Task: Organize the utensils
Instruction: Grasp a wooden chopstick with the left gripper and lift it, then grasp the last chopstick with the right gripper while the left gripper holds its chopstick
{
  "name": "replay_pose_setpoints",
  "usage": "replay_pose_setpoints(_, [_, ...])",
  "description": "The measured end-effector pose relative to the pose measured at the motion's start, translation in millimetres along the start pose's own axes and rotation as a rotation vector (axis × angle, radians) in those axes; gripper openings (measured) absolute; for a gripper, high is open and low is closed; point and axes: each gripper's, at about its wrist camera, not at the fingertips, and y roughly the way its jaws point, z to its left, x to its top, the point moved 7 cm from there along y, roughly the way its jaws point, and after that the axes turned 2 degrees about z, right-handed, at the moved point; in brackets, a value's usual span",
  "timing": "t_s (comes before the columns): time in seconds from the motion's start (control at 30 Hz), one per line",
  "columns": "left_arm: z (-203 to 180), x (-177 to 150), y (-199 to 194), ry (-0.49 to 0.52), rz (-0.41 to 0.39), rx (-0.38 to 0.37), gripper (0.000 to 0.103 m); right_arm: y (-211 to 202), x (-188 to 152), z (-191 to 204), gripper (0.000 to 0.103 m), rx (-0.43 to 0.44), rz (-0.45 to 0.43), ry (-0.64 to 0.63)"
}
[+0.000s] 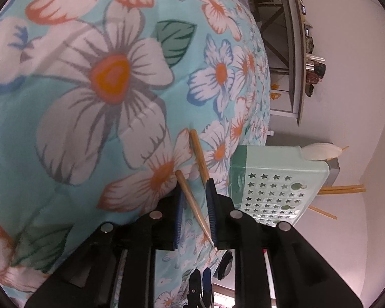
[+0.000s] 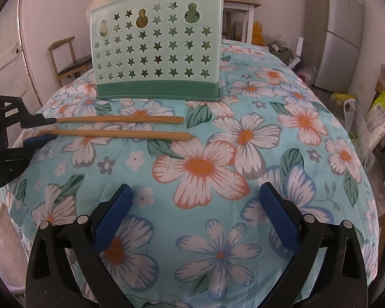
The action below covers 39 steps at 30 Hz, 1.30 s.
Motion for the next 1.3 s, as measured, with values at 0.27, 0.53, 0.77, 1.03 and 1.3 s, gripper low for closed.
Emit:
replay_pose_setpoints(0.27, [-2, -1, 5, 0.014, -0.029, 0.026, 0.01, 0, -1, 0, 0.095, 0.001, 0.0, 0.002])
replay_pose_setpoints(0.53, [-2, -1, 5, 0.051, -0.036, 0.026, 0.01, -1, -2, -2, 0.095, 0.014, 0.006, 0.004])
replay_pose_setpoints(0.77, [-21, -7, -1, 0.266, -0.098, 0.117, 0.011, -7, -3, -9, 0.095, 0.092, 0.021, -0.015])
replay_pose_setpoints(1.03, [-54, -18, -32, 0.552, -0.177, 0.121, 0.011, -42, 15, -22, 0.07, 0.153, -0.018, -0.023])
replay_pose_setpoints(1.3, [-62, -25, -66, 0.669, -0.186, 0.09, 0.011, -75, 70, 20, 0.046, 0.302, -0.131, -0.183])
